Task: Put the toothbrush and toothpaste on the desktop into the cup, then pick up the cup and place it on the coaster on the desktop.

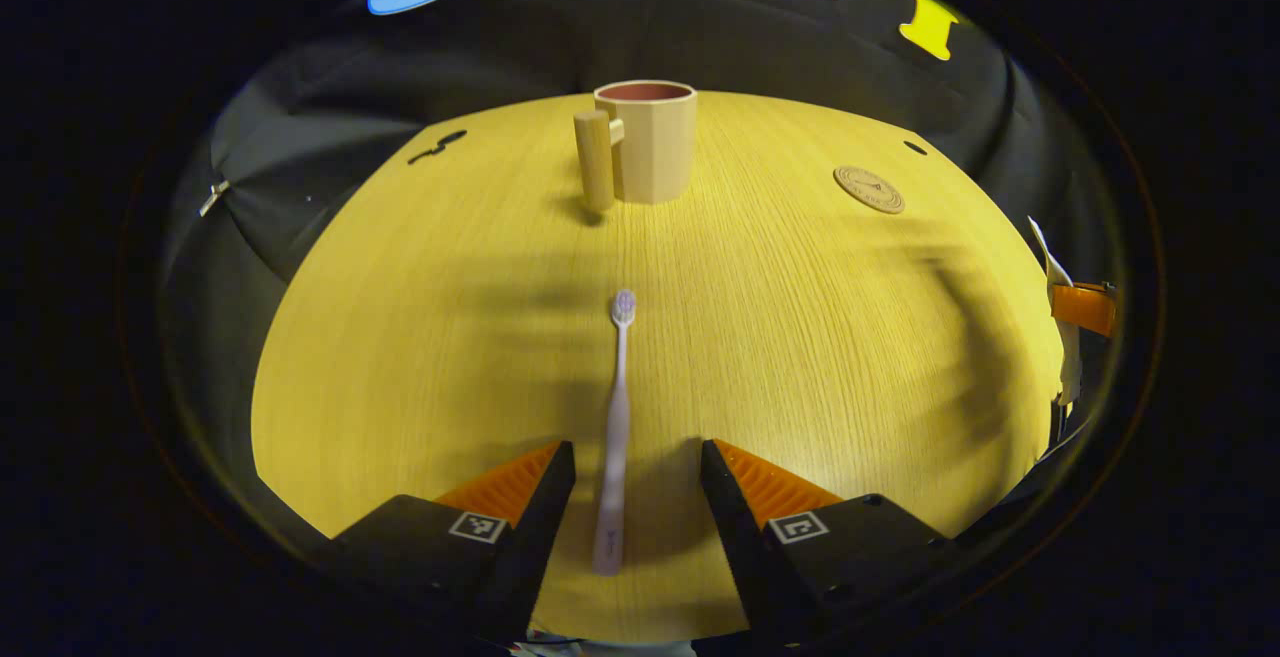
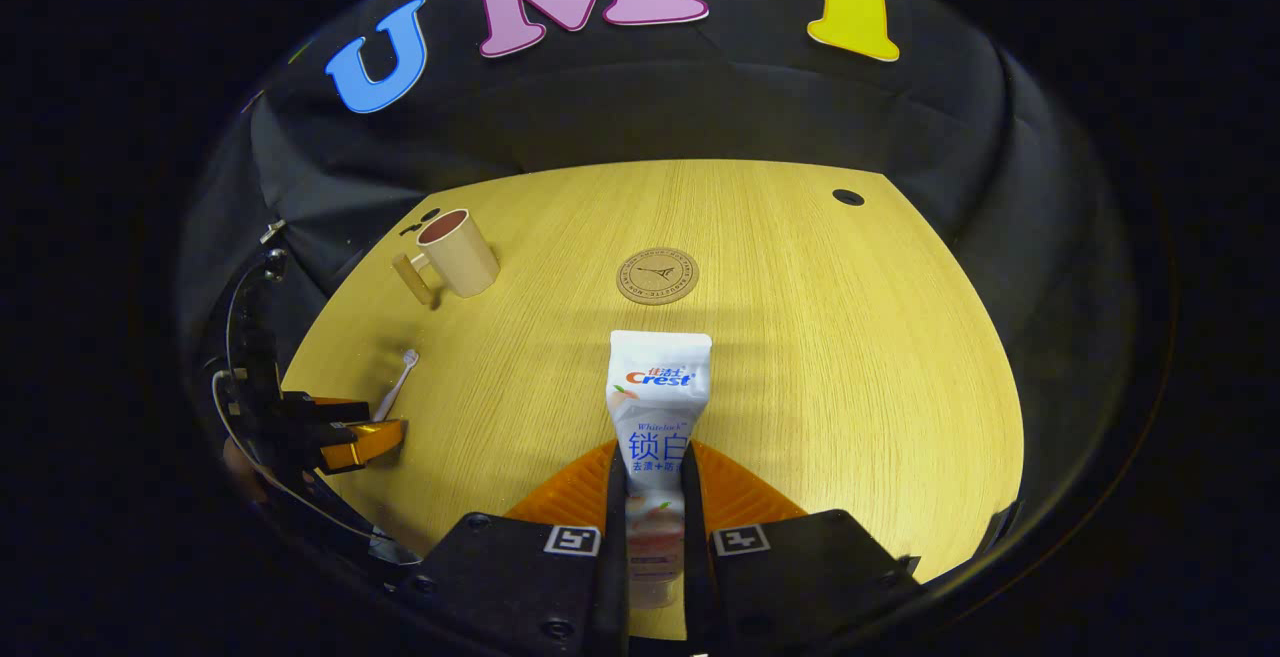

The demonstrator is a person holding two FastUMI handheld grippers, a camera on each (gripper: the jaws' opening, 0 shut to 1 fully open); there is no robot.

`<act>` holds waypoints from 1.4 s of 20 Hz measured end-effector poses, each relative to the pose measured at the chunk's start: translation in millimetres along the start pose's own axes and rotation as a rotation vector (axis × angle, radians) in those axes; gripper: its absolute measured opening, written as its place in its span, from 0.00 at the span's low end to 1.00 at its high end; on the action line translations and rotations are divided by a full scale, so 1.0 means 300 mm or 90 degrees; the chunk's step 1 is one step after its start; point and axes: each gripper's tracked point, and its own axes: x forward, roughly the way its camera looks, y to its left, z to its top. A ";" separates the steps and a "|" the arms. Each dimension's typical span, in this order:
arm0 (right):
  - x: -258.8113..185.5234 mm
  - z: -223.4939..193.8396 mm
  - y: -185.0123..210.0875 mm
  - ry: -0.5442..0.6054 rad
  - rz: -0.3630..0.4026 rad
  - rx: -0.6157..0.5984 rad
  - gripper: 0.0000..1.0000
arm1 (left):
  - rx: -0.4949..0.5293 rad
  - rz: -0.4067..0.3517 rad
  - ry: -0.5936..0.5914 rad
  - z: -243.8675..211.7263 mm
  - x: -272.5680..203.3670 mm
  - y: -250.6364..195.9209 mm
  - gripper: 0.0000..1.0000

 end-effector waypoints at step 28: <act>0.093 0.781 0.500 -0.219 0.150 -0.099 0.25 | -0.175 -0.108 -0.108 0.132 -0.230 -0.023 0.06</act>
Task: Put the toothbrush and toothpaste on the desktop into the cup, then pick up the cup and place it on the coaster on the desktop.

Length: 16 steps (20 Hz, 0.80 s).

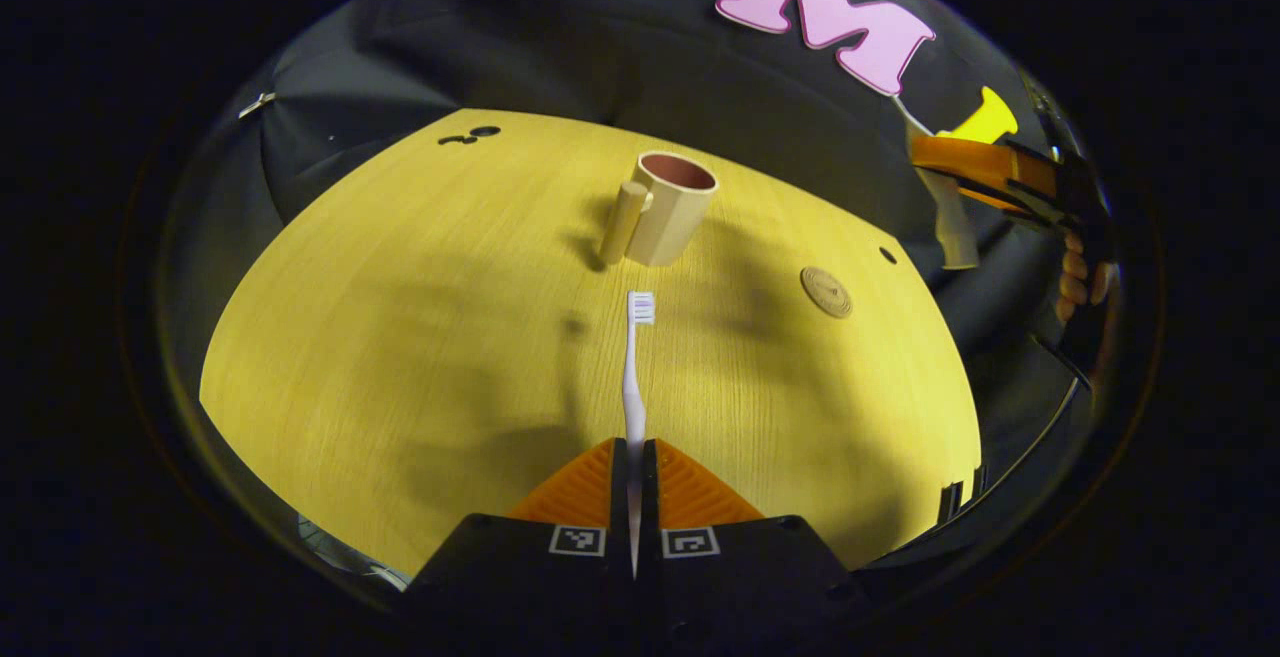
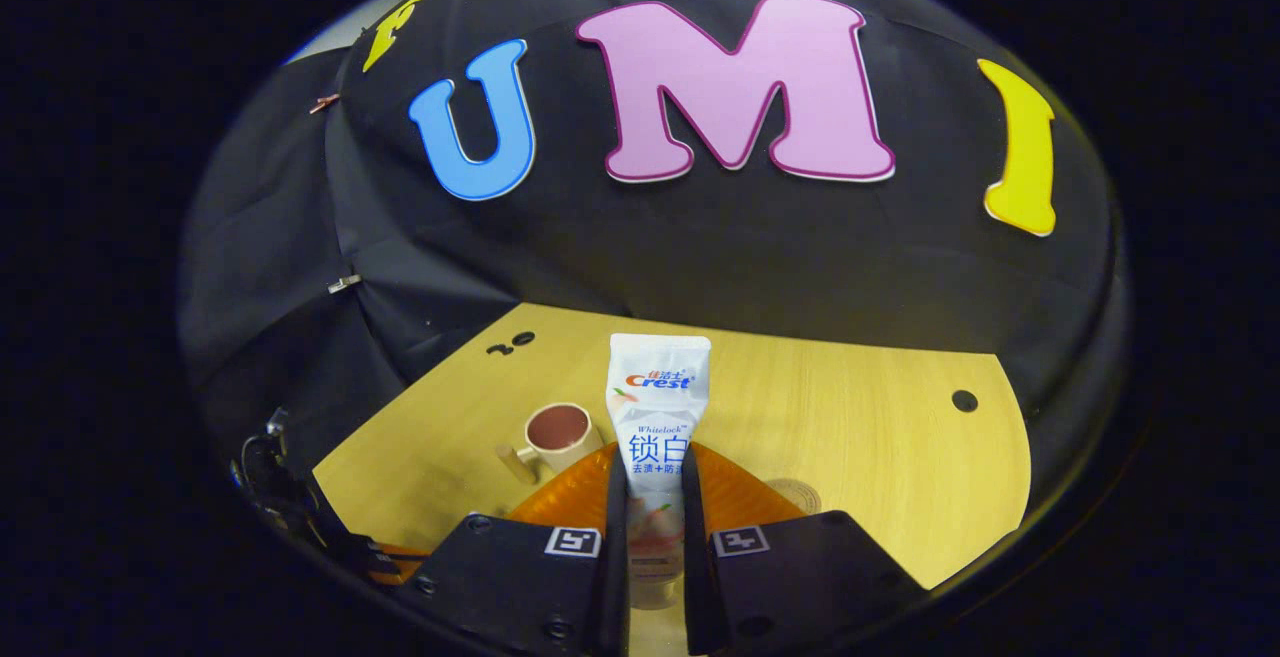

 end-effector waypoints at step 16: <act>0.534 0.093 0.356 -0.124 0.100 -0.011 0.25 | -0.061 0.024 -0.165 0.243 -0.212 0.092 0.06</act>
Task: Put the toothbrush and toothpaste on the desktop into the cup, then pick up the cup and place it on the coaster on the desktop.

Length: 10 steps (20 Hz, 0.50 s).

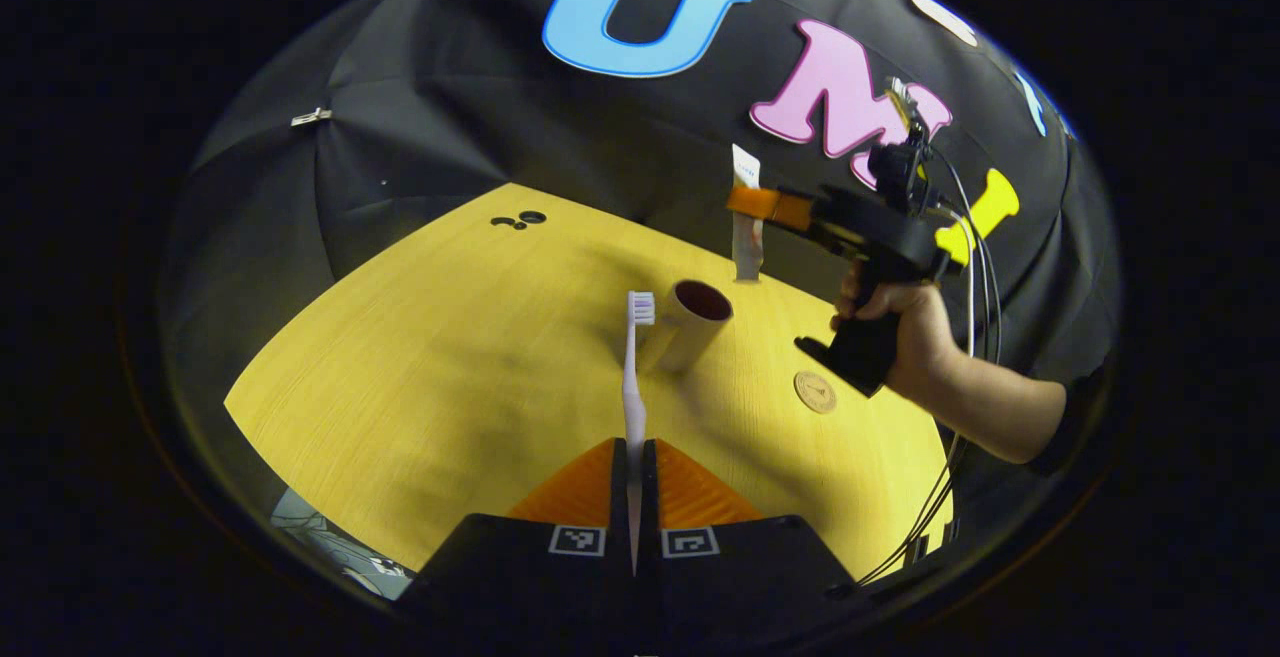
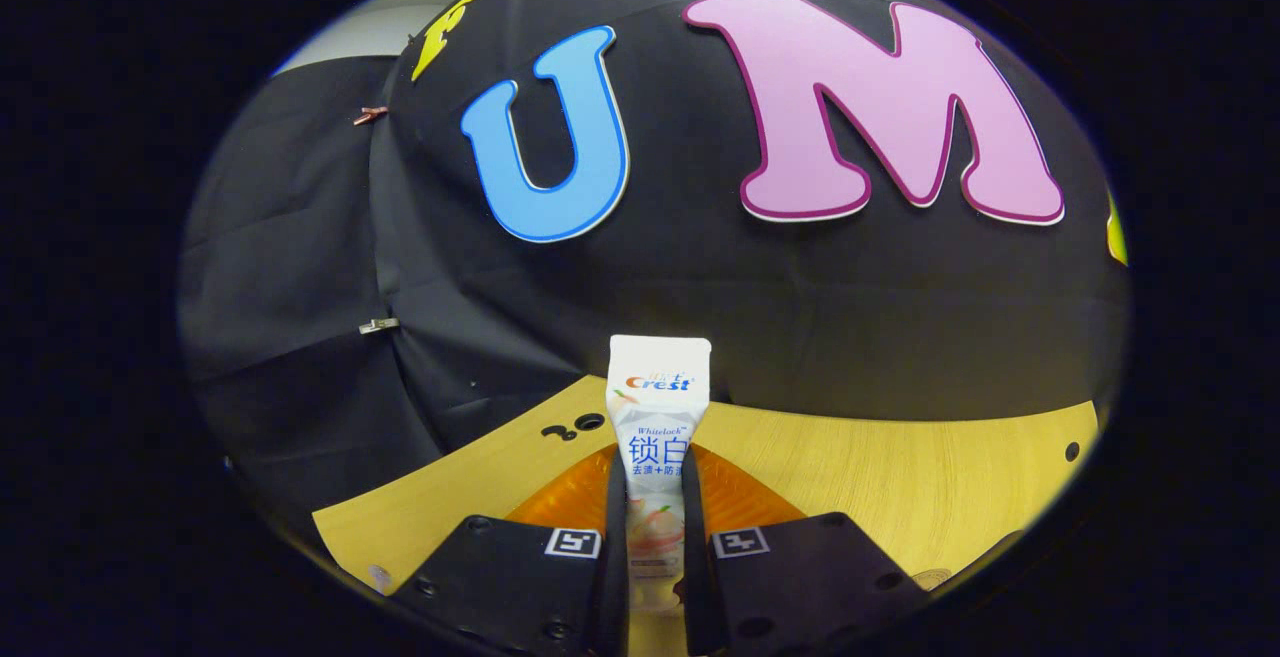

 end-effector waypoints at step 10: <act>0.104 -0.199 -0.015 0.028 0.008 -0.003 0.16 | -0.013 0.019 -0.060 0.040 0.064 0.002 0.06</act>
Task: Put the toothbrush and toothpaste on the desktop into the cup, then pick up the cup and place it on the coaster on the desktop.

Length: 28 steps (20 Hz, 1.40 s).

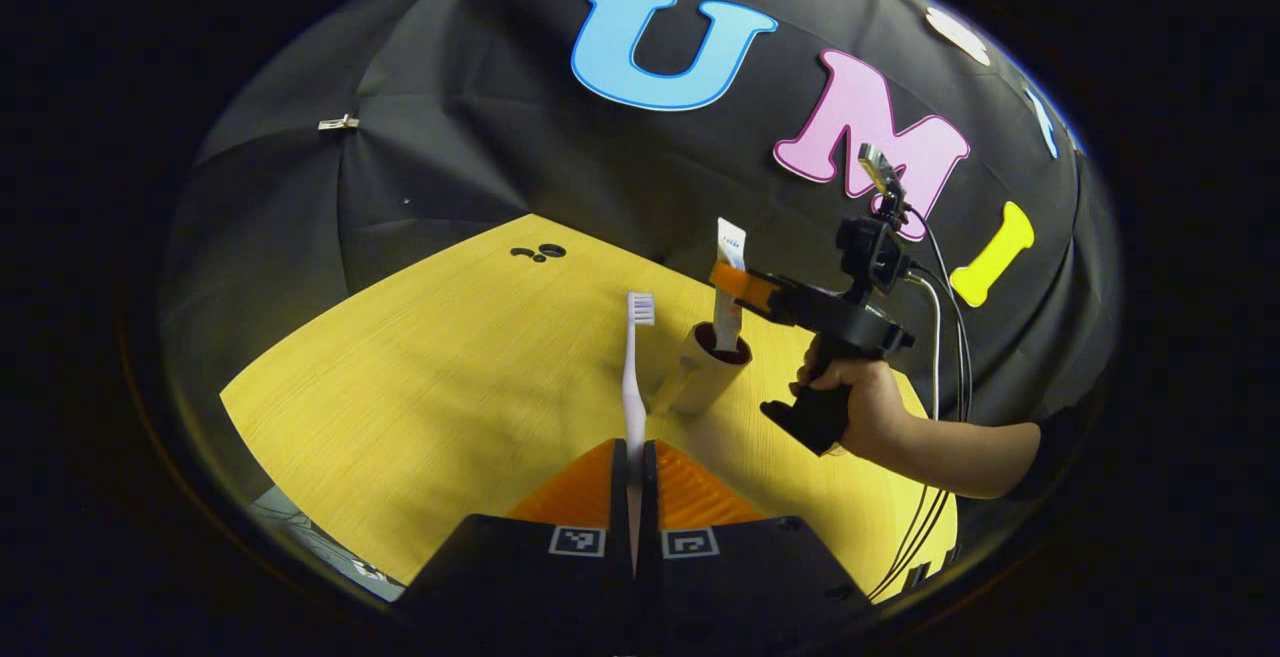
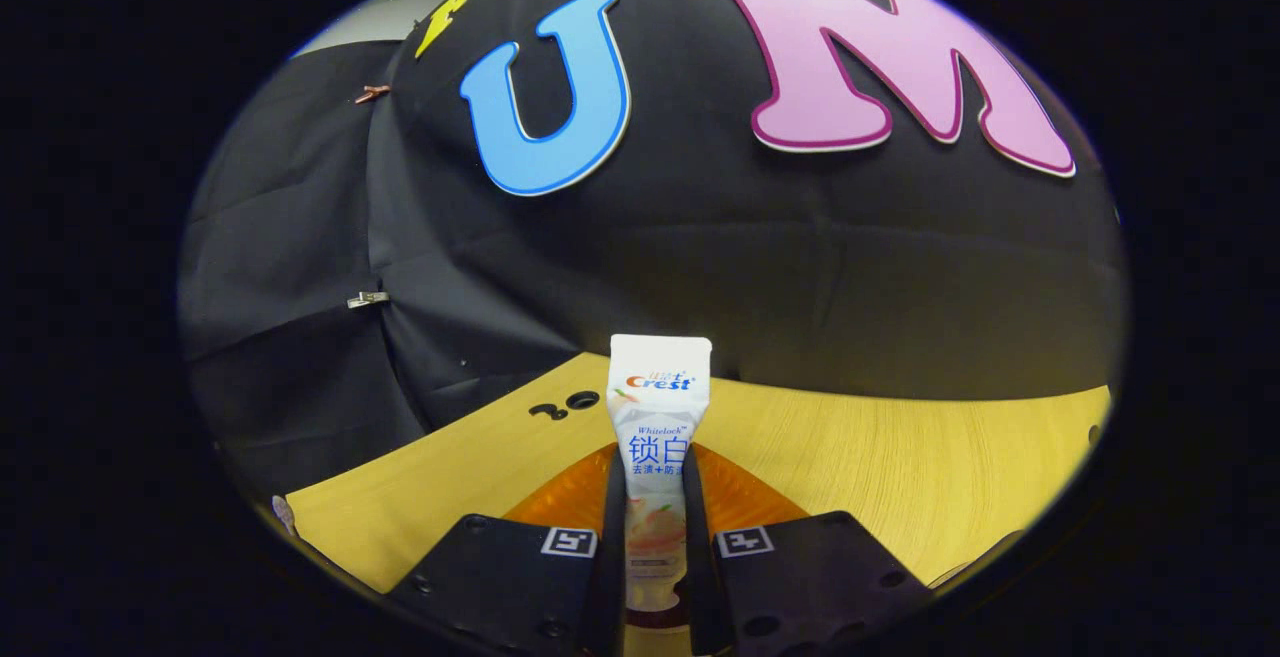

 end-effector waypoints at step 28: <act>-0.589 -0.028 -0.494 0.034 -0.125 0.046 0.98 | 0.052 -0.172 -0.216 0.438 0.395 -0.296 0.06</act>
